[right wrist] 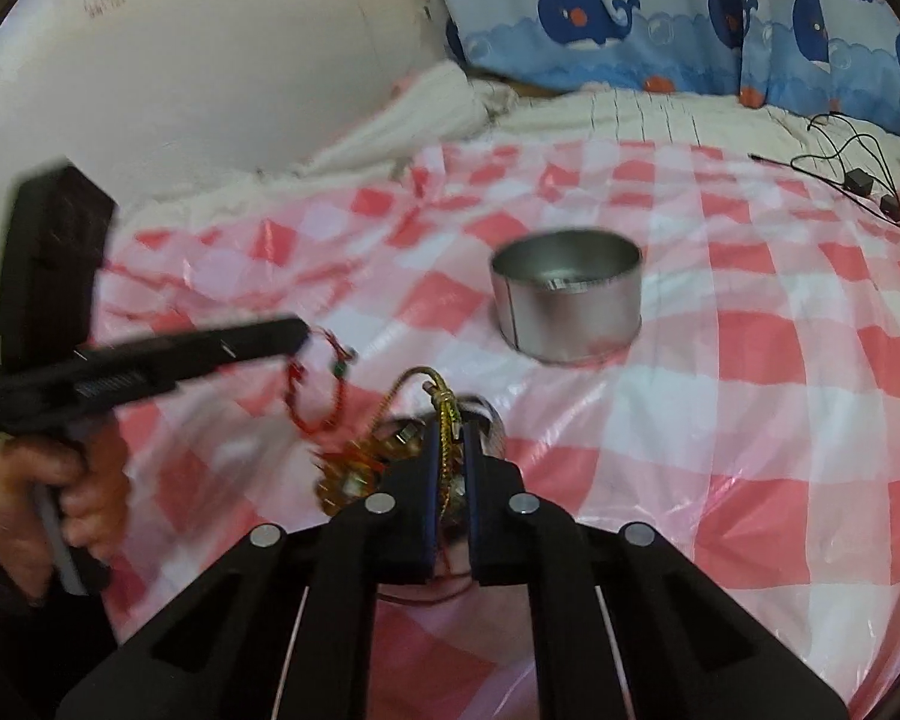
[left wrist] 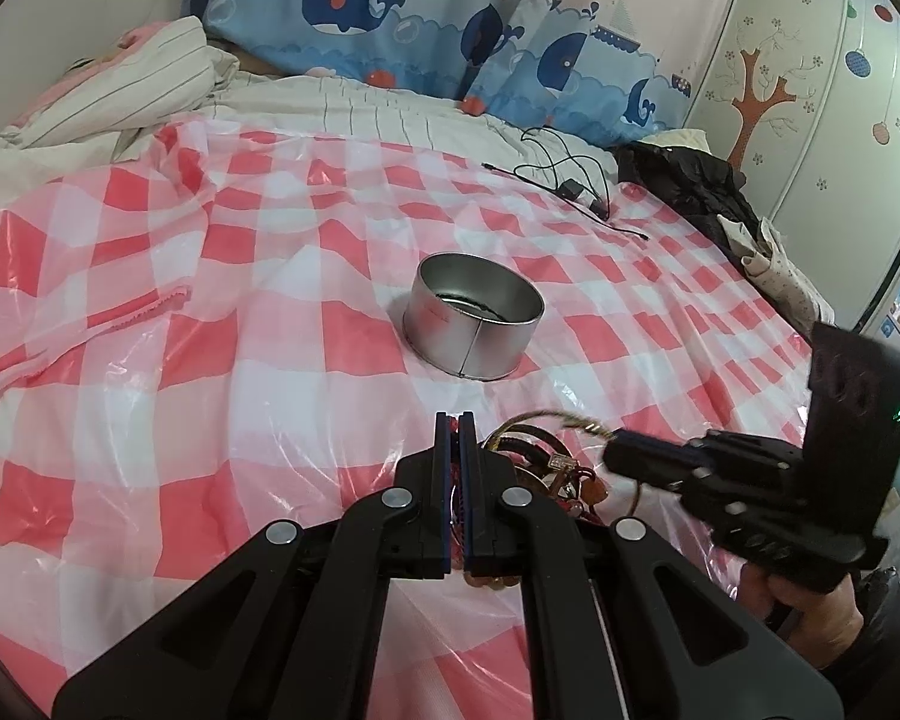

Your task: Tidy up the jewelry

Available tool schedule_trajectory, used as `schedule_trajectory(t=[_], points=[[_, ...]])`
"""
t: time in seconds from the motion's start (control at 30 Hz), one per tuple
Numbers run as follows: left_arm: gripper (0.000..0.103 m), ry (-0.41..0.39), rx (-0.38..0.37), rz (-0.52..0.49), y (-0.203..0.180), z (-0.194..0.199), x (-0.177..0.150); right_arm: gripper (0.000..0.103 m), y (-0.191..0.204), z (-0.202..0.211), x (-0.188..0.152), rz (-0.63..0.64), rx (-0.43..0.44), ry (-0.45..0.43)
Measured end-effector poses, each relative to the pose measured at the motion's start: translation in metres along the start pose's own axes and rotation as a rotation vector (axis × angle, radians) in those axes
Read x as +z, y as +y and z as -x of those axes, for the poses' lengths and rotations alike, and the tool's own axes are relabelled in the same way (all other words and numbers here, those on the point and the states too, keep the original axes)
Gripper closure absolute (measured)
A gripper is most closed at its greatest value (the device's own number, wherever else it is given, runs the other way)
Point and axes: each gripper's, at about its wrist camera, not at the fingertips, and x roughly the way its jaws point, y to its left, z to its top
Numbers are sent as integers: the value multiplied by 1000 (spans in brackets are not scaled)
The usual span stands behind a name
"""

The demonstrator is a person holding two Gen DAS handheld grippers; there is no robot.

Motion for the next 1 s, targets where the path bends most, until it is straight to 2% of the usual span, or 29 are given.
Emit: schedule_trajectory(t=[0.17,0.27,0.33,0.67,0.87,1.0], points=[[101,-14,-8,-2,-1,4,1,95,-10,14,6,-85,102,-59],[101,-40,-23,-8,-4,8,4,95,-20,25,12,-150,180,-112],[101,-63,-41,-19,-8,13,9,95,-24,31,16,-177,202,-136],[101,-72,-81,-59,-24,1,44,95,-48,24,48,-190,92,-116],[101,-63,-112,-84,-35,-34,80,95,-66,7,69,-189,32,-105],[101,-50,-138,-62,-36,-65,96,95,-78,-5,82,-200,13,-104]])
